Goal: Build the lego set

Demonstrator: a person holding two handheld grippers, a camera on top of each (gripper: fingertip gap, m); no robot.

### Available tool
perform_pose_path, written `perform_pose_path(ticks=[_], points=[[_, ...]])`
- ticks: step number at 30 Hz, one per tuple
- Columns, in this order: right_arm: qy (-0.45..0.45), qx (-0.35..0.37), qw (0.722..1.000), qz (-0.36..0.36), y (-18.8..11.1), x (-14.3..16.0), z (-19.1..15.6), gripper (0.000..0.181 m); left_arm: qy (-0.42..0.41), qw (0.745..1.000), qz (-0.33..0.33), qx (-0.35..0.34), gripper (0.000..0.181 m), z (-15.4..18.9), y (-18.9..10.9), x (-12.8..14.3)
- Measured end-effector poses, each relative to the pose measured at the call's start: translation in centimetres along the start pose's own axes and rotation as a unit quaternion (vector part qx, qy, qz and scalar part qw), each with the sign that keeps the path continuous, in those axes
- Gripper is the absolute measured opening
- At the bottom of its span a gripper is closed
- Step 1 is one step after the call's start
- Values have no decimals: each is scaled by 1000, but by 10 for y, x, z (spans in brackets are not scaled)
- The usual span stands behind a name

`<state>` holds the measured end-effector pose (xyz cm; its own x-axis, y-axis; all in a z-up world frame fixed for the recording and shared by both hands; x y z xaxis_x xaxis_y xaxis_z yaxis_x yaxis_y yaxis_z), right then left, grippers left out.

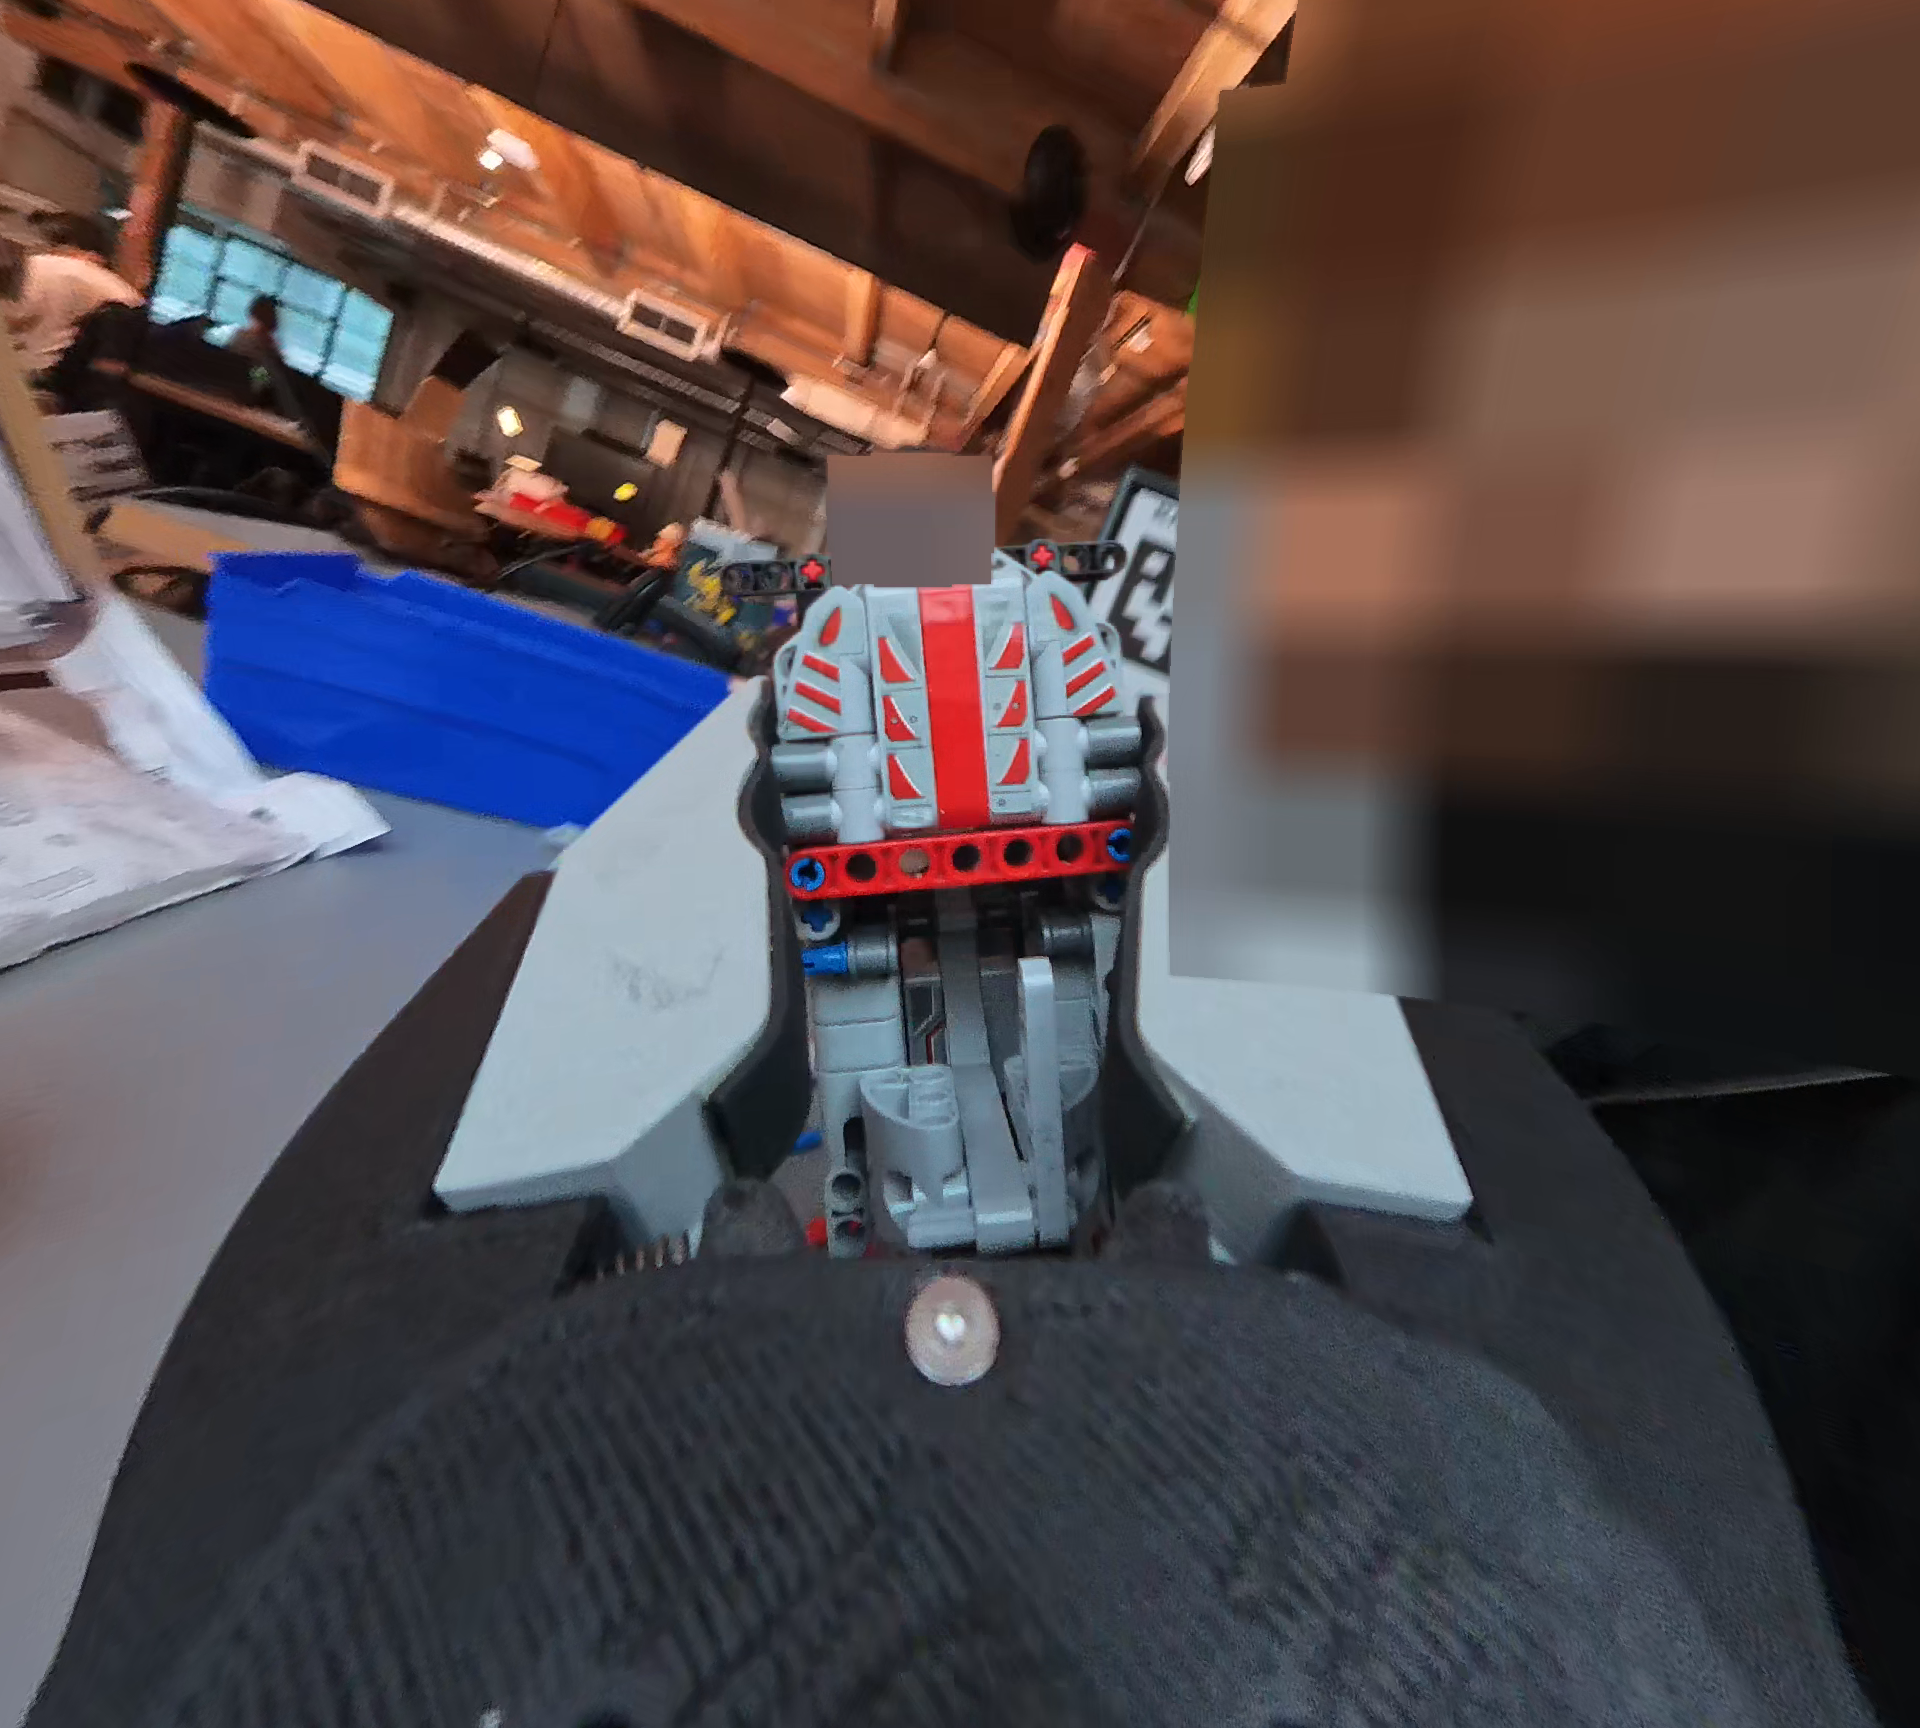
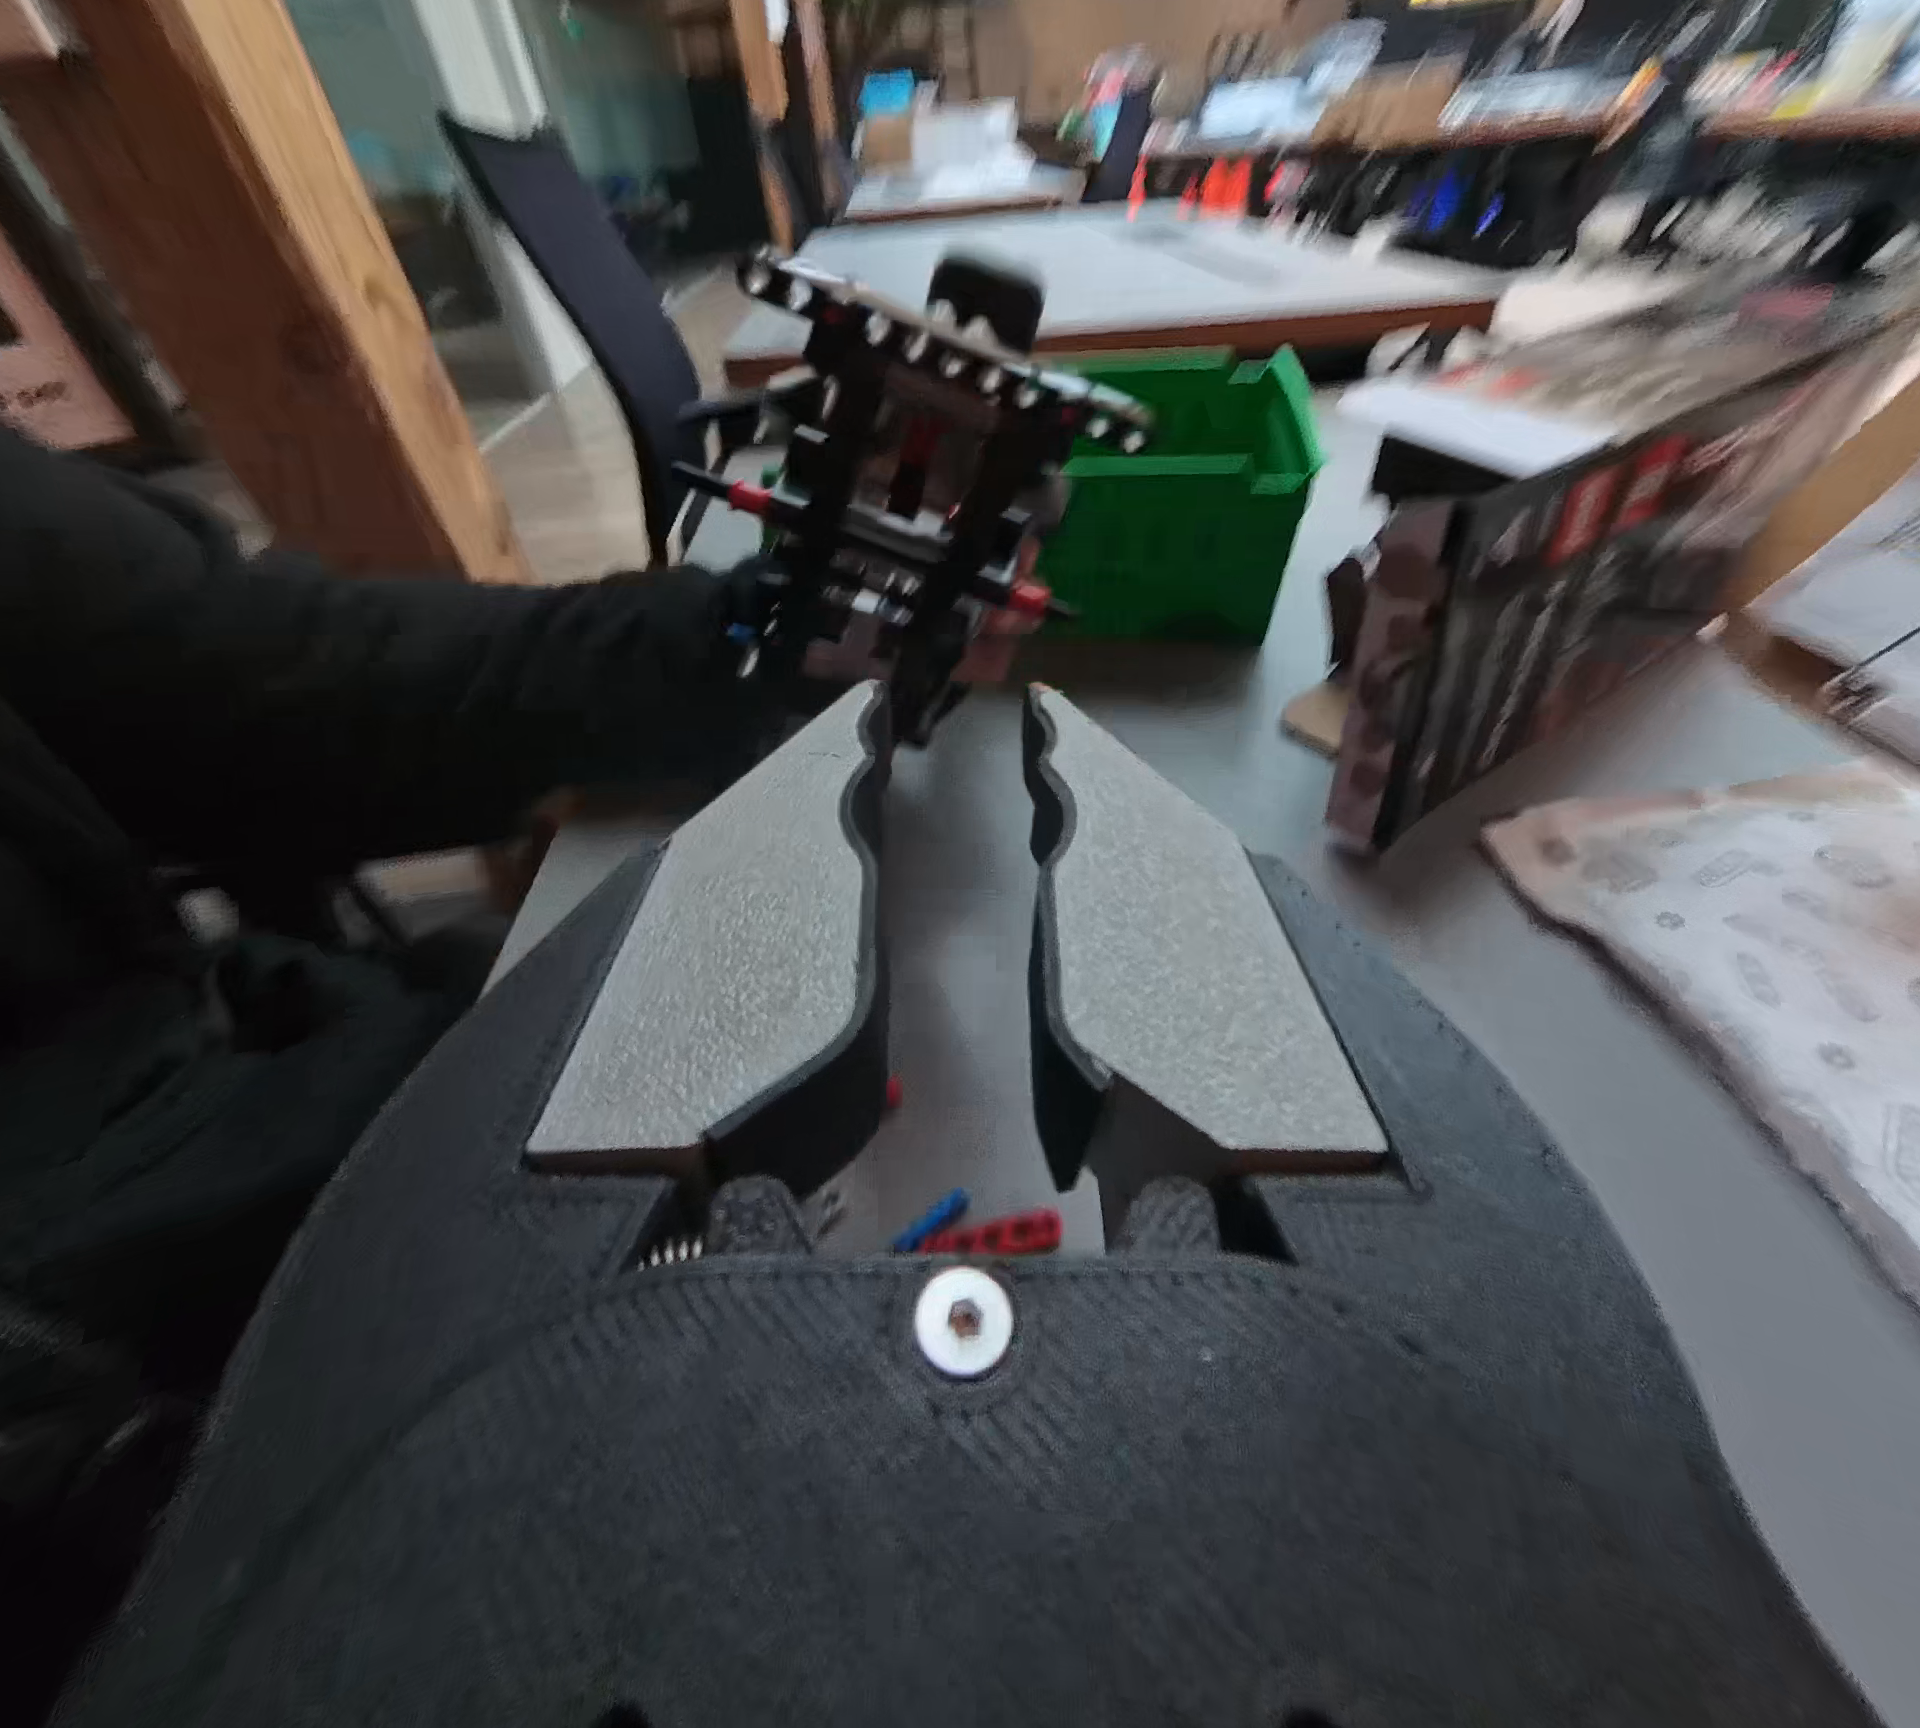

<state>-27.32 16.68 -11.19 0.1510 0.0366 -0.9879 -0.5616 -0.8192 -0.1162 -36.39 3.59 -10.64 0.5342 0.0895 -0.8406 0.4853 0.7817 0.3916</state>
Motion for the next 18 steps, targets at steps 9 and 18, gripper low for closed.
perform_pose_path(ticks=[9,18], points=[[-4,-60,979,-193,20,53,-12,29,70,985,-126,-90,65,-9,4,22],[-15,-21,1000,-16,19,9,-13,35,133,957,-224,-125,66,5,16,29]])
Point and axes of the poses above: each gripper's, where its closed fingertips meet, y out along the fingers, x out of its underside, z = x × y across the jaws, the point moved 5 cm from there along -y, back along the fingers, and after that the axes turned 2 degrees about -x, right-handed, at the moved point
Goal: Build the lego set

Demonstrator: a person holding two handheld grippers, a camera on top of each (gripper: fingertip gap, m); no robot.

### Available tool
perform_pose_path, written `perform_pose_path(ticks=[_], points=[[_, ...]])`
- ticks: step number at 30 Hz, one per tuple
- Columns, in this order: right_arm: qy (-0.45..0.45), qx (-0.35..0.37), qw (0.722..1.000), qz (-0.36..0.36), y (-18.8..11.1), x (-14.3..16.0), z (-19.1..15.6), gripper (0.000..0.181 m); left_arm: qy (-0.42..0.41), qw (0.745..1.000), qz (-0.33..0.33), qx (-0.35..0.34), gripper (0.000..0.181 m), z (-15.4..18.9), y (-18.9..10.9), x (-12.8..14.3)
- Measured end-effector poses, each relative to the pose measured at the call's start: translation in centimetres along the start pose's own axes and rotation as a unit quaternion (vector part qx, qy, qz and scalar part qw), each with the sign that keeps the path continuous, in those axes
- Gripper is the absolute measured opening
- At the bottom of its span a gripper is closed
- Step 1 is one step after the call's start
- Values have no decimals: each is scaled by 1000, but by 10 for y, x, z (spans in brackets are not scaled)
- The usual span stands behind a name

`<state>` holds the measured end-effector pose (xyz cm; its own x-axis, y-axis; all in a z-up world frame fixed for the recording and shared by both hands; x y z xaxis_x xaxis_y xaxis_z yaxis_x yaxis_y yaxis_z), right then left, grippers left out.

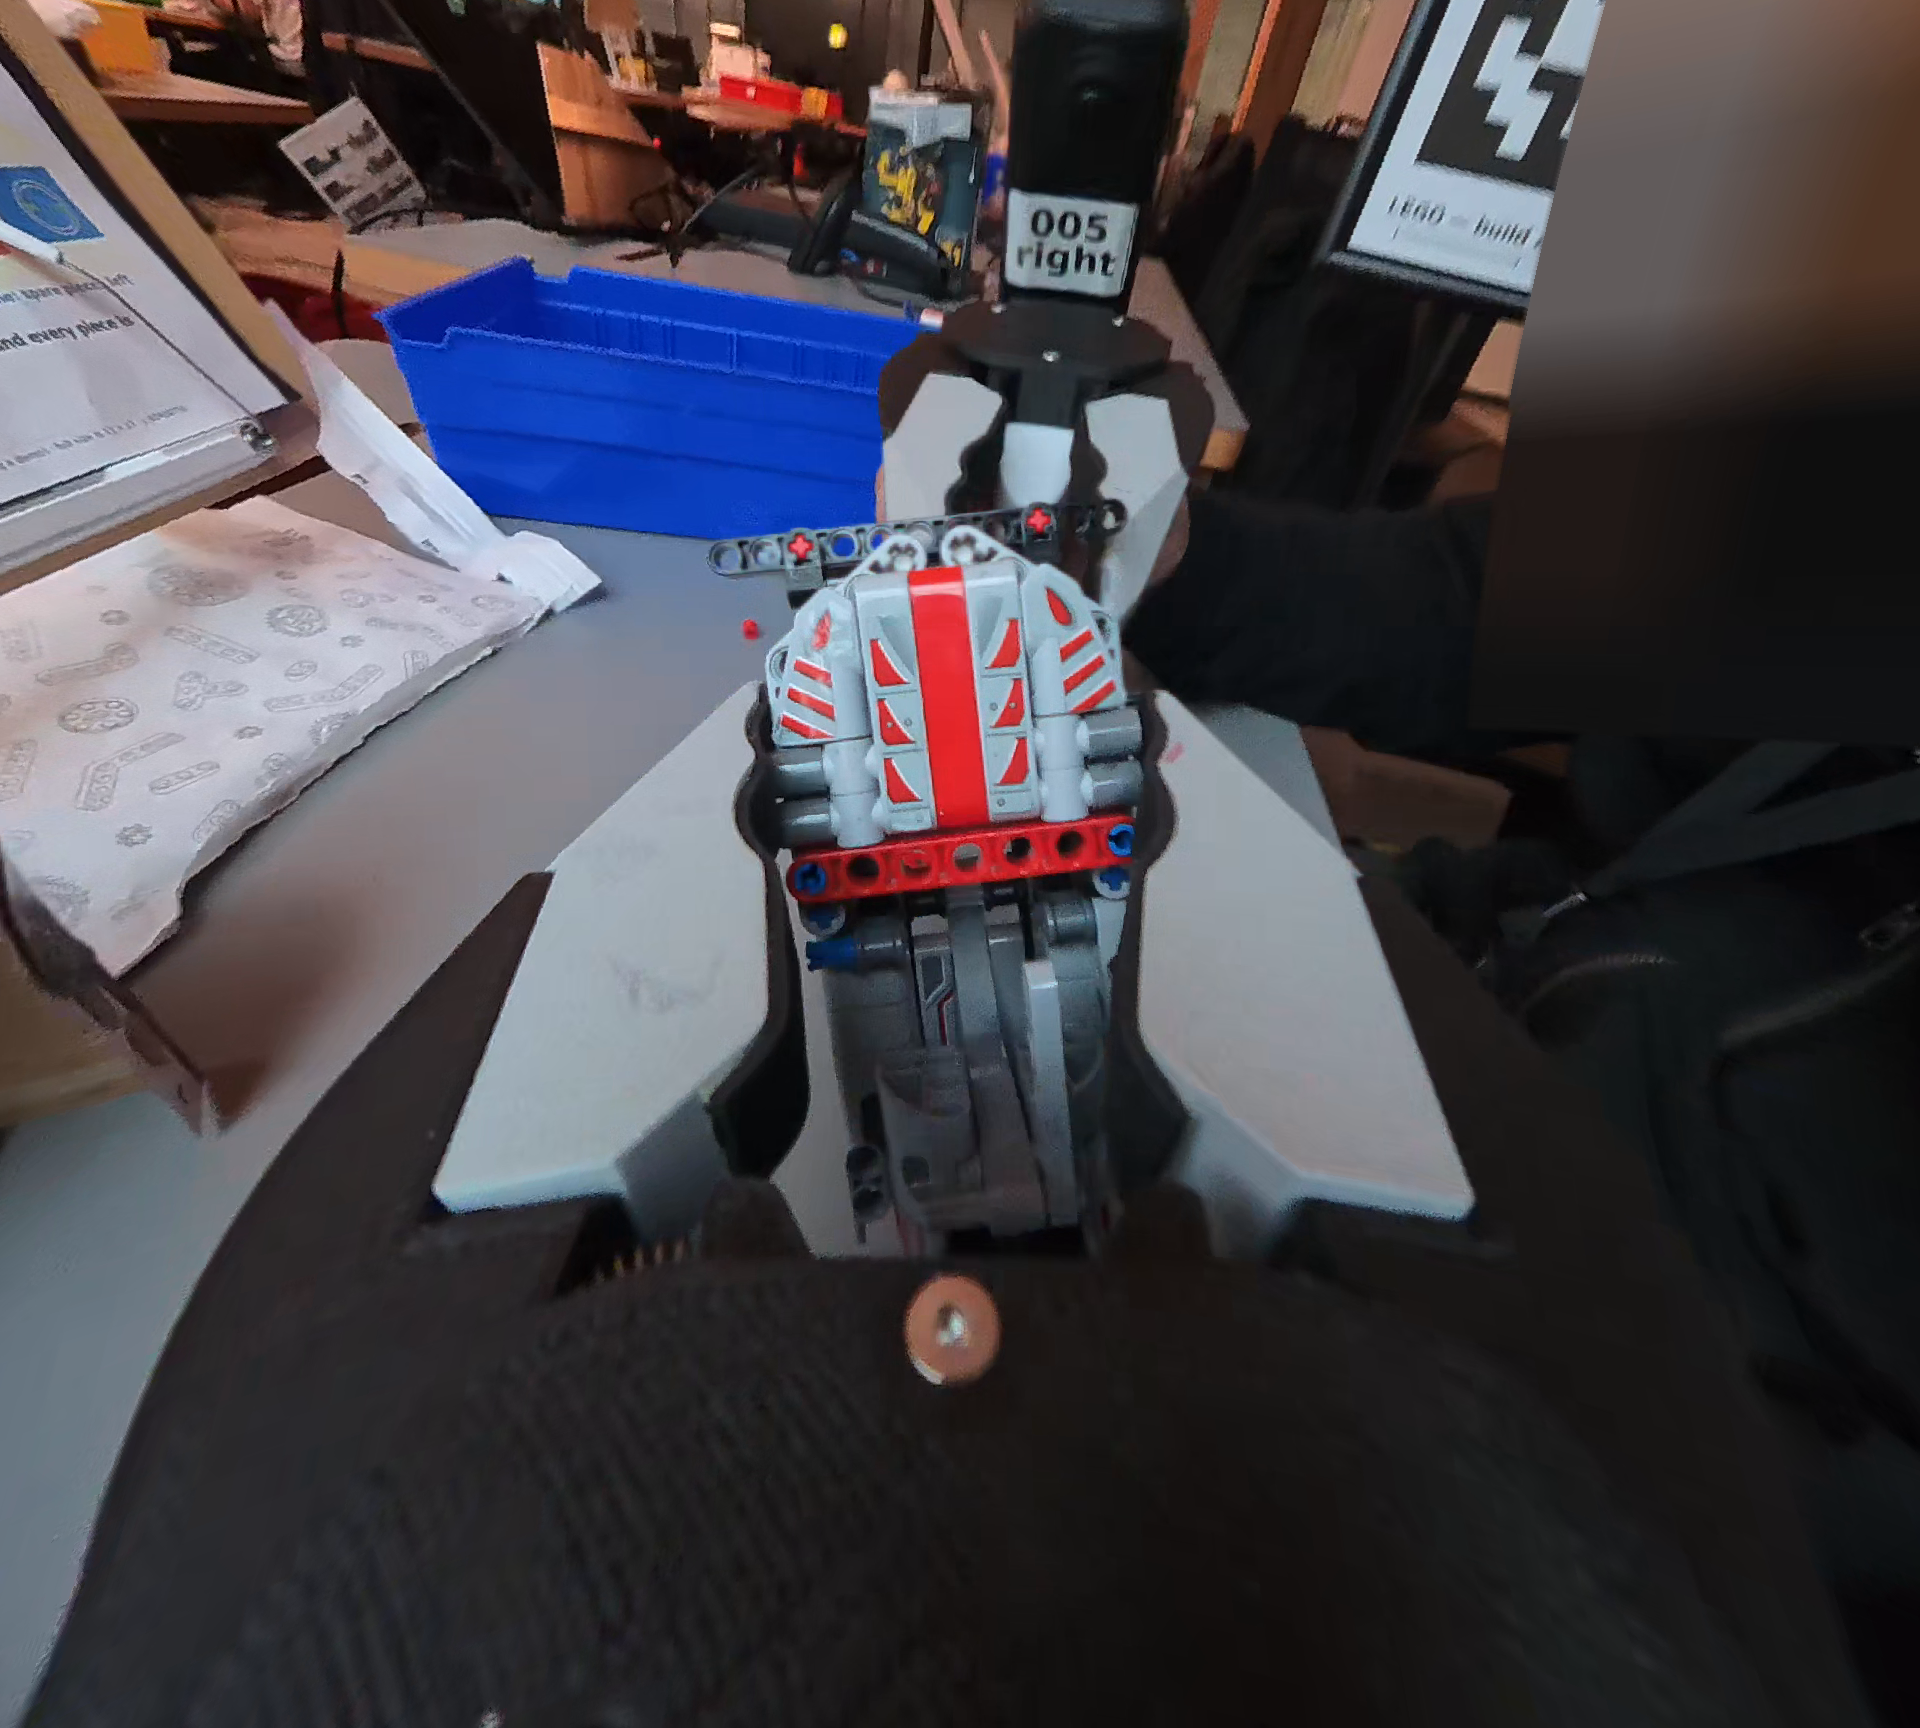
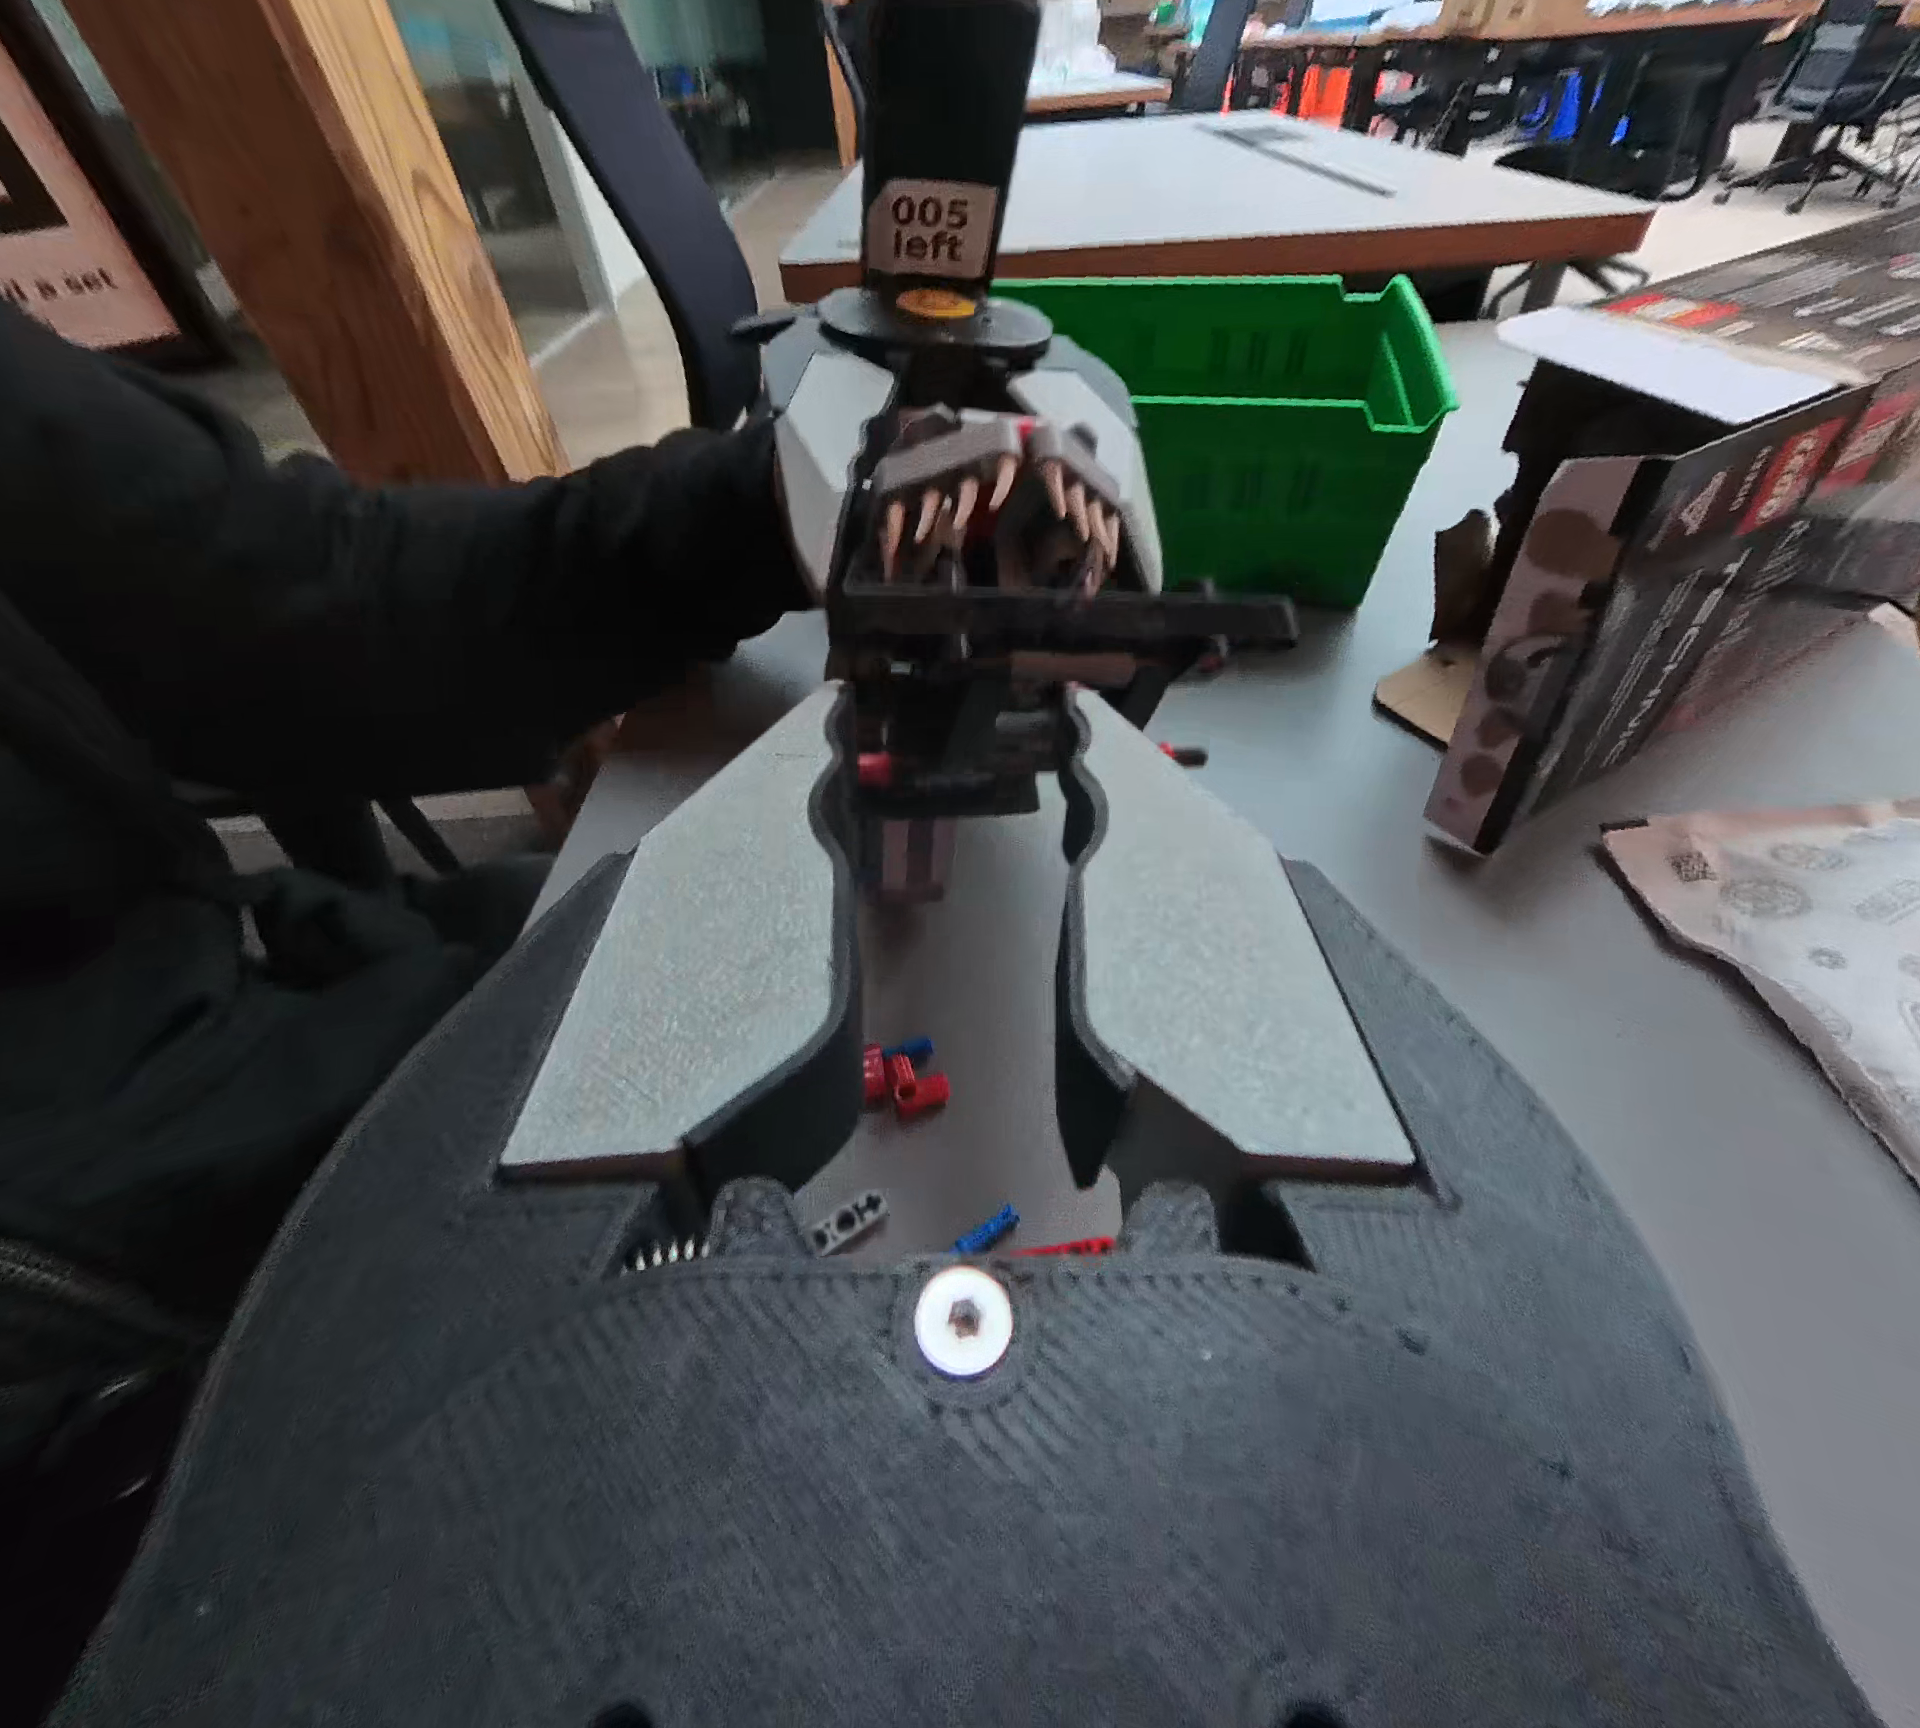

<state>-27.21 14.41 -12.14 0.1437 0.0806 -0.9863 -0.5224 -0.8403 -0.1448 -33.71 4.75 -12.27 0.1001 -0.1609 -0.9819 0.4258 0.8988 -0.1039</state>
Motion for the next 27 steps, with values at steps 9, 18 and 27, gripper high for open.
perform_pose_path(ticks=[9,18,27], points=[[-20,19,1000,-5,-2,1,1,26,26,996,-72,-43,68,7,3,0],[-22,16,1000,-1,-5,2,3,15,34,985,-151,-81,70,14,10,0],[-24,6,999,26,-11,-6,0,21,68,987,-129,-67,69,15,15,-1]])
Point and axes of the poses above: each gripper's, where its closed fingertips meet, y out along the fingers, x out of its underside, z = x × y across the jaws, the point moved 5 cm from there along -y, back along the fingers, and after that the axes turned 2 degrees about -x, right-handed, at the moved point
